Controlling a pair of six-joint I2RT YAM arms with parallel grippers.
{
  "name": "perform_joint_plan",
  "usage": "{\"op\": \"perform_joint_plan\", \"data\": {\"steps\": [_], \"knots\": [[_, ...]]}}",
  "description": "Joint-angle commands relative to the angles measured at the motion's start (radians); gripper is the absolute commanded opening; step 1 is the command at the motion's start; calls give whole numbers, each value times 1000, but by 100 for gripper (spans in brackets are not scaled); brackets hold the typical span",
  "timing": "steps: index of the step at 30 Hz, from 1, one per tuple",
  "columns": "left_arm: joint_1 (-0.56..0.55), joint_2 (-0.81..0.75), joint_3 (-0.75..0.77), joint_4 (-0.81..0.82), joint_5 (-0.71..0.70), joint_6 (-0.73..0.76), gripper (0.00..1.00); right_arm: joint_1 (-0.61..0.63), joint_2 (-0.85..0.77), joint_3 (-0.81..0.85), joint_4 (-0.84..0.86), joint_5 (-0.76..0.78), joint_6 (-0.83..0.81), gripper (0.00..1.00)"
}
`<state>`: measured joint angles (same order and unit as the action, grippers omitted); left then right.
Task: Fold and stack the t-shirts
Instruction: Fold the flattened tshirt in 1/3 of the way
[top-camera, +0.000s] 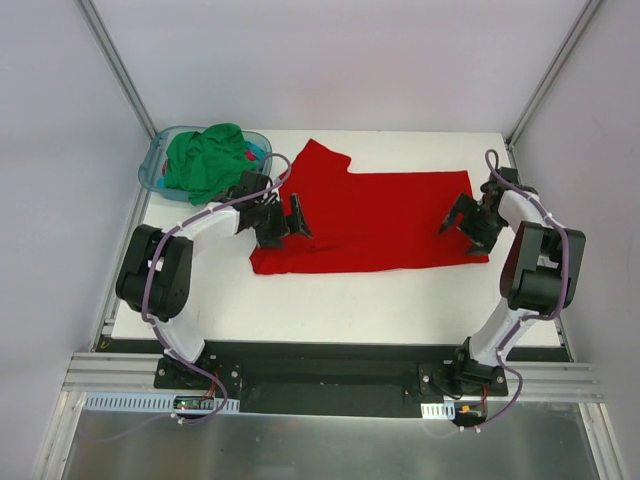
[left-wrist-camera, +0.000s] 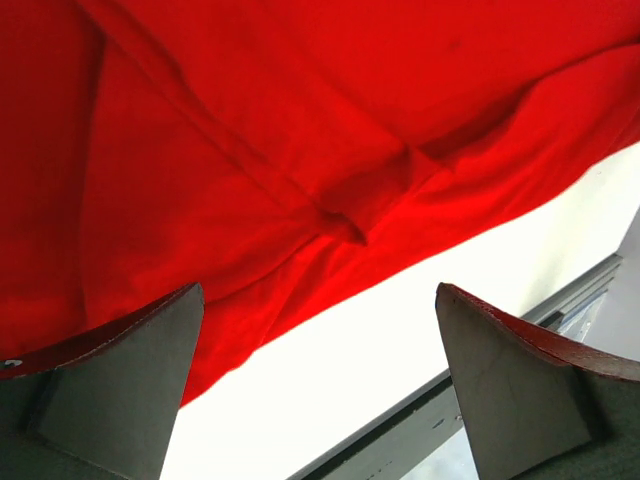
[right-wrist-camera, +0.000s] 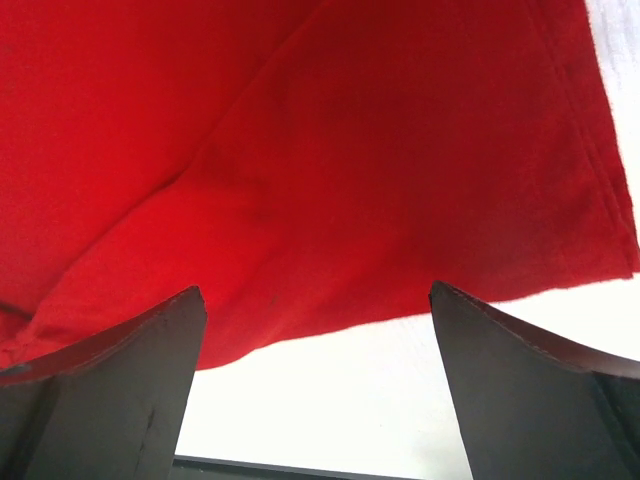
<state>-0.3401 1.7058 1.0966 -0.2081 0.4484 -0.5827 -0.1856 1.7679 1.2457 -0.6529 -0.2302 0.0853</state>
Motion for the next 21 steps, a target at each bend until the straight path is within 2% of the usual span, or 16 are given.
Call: {"op": "perform_joint_plan", "data": {"steps": [1,7,13,17,21], "knots": [[13,18,-53,10,-40,9,99,-15,54,21,-30,34,4,96],[18,-41,-155,-39,-126,38,99,-71,35,-84,-31,26,-1,96],[18,-122,-292,-66,-160,24,99,-84,-79,-239,-11,40,11,96],[18,-257,-409,-97,-180,-11,99,-103,-152,-337,-16,40,42,96],[16,-412,-500,-163,-204,-63,99,-103,-300,-446,-20,31,45,96]]}}
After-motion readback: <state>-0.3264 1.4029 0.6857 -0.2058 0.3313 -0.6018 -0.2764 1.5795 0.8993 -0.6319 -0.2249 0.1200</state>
